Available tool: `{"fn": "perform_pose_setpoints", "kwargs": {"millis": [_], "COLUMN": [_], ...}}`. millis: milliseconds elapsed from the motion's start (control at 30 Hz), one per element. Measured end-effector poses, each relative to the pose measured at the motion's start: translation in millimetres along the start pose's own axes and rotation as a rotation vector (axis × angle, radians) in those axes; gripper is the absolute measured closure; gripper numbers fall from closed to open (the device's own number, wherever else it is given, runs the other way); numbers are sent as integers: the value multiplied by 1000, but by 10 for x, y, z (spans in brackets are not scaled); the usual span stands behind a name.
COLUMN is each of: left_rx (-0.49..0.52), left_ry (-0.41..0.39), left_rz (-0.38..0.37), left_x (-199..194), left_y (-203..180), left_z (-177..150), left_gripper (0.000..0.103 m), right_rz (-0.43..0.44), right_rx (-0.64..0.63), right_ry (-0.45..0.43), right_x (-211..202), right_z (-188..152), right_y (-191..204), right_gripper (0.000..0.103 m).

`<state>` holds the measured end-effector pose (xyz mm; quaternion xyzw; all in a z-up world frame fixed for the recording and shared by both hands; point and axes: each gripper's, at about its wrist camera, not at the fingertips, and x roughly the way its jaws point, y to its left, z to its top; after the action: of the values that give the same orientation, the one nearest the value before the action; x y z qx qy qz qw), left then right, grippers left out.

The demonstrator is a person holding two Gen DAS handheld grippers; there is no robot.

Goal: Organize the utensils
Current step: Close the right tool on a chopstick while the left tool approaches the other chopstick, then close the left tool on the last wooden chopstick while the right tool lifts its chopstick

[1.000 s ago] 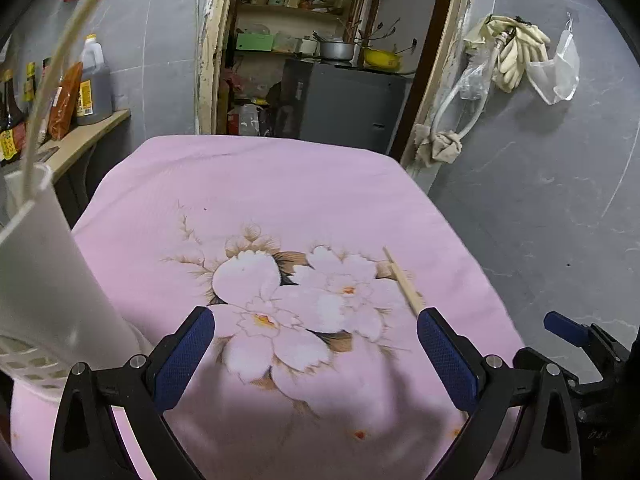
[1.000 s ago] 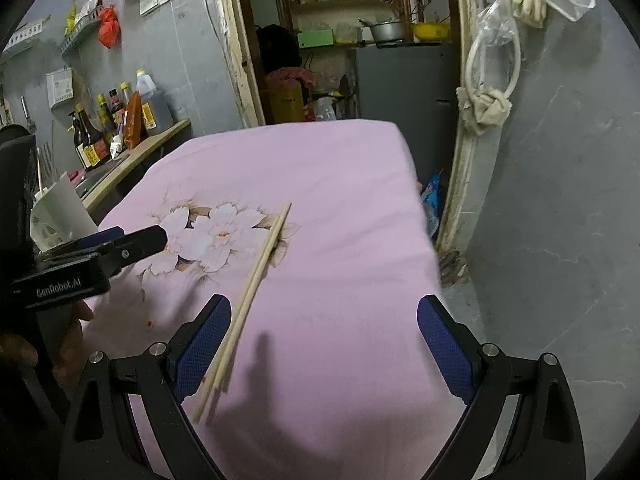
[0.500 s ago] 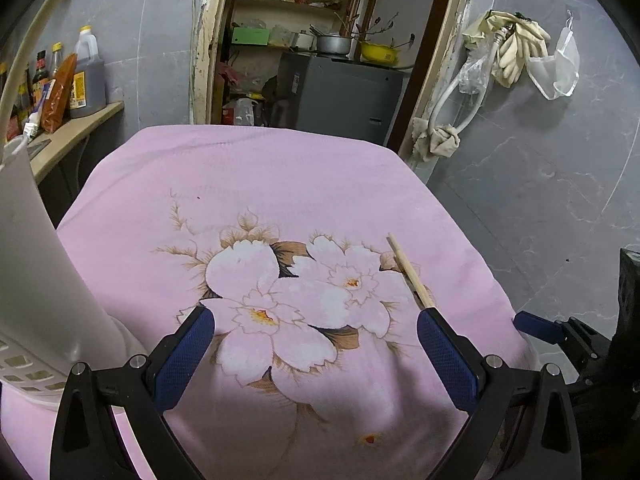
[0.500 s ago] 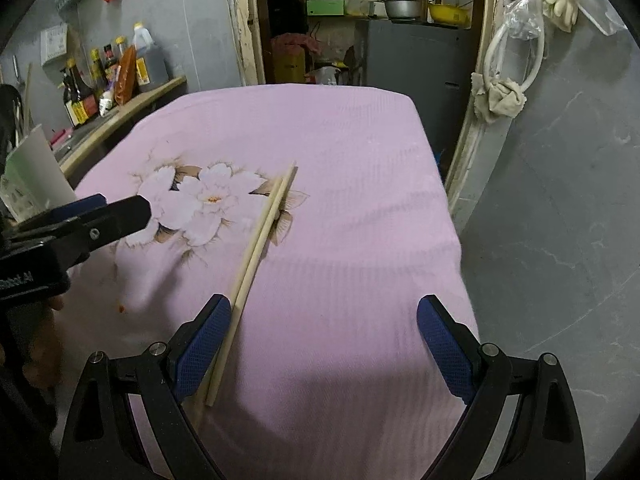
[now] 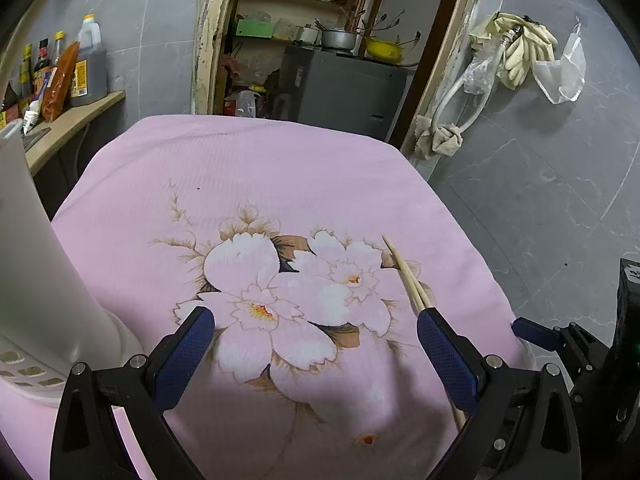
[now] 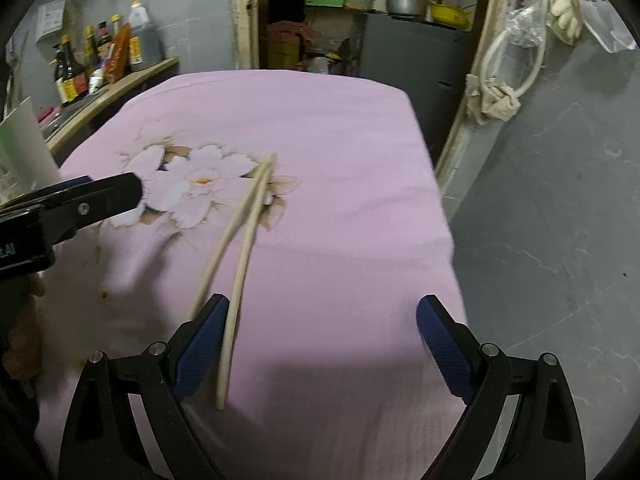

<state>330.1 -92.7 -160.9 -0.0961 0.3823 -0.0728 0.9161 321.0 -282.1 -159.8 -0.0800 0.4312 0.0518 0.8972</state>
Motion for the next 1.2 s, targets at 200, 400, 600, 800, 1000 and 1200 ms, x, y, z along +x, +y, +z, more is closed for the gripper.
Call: {"fn": "perform_pose_setpoints", "kwargs": {"millis": [200,400,600,800,1000,1200], "left_rx": [-7,23,58,86,101,70], "left_ry": [14,33,68,135,188,229], "left_rz": [-37,-98,-153,-192,-203,-226], "left_x": [10,47,139,308,456,567], "left_y": [-4,-126,-277,-429,-520,-479], "left_z": [0,4,10,25,31,132], "left_gripper": [1,4,20,45,69,82], "right_rz": [30,58,63,121,205,249], "right_rx": [20,12,81,141,207,222], "right_ry": [-32,-53,-49,-44,-27,19], "right_x": [-85,-123,-147,-142,-34,132], "right_z": [-13,-61,-142,-221,-205,-110], "right_y": [-118,-163,-350,-469,-618,-714], "right_gripper": [46,94,99,99,98,97]}}
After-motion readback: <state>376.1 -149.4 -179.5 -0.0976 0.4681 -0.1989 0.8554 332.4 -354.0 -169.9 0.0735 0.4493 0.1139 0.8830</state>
